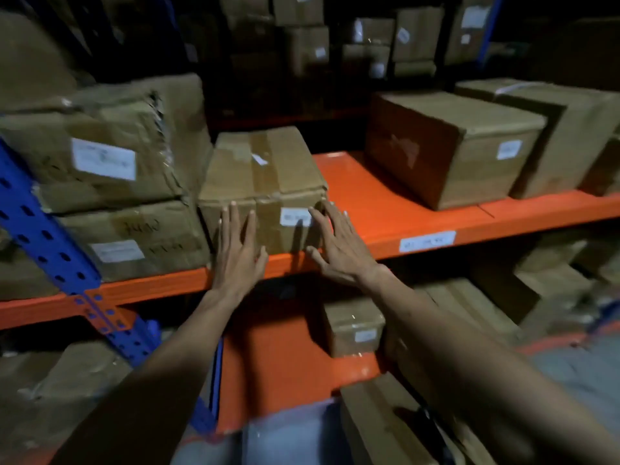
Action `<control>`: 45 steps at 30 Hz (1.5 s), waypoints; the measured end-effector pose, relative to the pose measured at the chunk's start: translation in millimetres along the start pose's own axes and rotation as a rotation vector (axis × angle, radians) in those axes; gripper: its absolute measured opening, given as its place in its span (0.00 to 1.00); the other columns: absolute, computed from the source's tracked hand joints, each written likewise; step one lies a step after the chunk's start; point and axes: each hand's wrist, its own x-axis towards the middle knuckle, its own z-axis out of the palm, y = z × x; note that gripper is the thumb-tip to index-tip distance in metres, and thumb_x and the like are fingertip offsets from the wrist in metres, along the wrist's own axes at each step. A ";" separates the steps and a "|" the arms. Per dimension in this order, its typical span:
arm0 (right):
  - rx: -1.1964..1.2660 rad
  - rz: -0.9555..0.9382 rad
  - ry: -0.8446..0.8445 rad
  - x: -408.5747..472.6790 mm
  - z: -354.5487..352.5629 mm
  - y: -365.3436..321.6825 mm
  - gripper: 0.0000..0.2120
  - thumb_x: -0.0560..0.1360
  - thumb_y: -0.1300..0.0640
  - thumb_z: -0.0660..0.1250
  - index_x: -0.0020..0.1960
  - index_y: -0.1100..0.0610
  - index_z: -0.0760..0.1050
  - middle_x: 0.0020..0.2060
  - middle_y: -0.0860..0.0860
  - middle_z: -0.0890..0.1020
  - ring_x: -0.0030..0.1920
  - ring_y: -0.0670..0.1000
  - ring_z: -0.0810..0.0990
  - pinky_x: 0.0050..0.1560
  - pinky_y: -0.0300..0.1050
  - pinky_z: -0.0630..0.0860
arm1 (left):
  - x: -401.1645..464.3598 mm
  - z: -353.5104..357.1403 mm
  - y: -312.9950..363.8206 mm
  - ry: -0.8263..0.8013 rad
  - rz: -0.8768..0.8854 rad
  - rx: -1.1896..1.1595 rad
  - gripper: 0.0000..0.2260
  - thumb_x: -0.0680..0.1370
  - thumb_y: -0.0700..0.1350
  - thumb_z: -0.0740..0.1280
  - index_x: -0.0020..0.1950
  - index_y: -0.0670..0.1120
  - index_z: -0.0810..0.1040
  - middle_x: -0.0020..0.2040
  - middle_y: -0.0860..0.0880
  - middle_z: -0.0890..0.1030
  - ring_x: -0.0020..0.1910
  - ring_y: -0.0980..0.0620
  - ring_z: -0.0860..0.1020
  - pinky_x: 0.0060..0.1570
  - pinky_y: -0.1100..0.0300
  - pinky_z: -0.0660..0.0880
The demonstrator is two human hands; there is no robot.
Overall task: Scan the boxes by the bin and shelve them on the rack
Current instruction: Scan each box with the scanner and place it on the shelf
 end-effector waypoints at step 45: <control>0.739 1.143 -0.549 -415.8 350.7 290.1 0.38 0.76 0.50 0.71 0.80 0.42 0.56 0.66 0.55 0.76 0.62 0.61 0.78 0.65 0.60 0.76 | -496.7 399.6 222.5 -0.979 -0.242 -0.533 0.25 0.84 0.57 0.55 0.79 0.50 0.61 0.80 0.48 0.58 0.79 0.55 0.50 0.76 0.58 0.48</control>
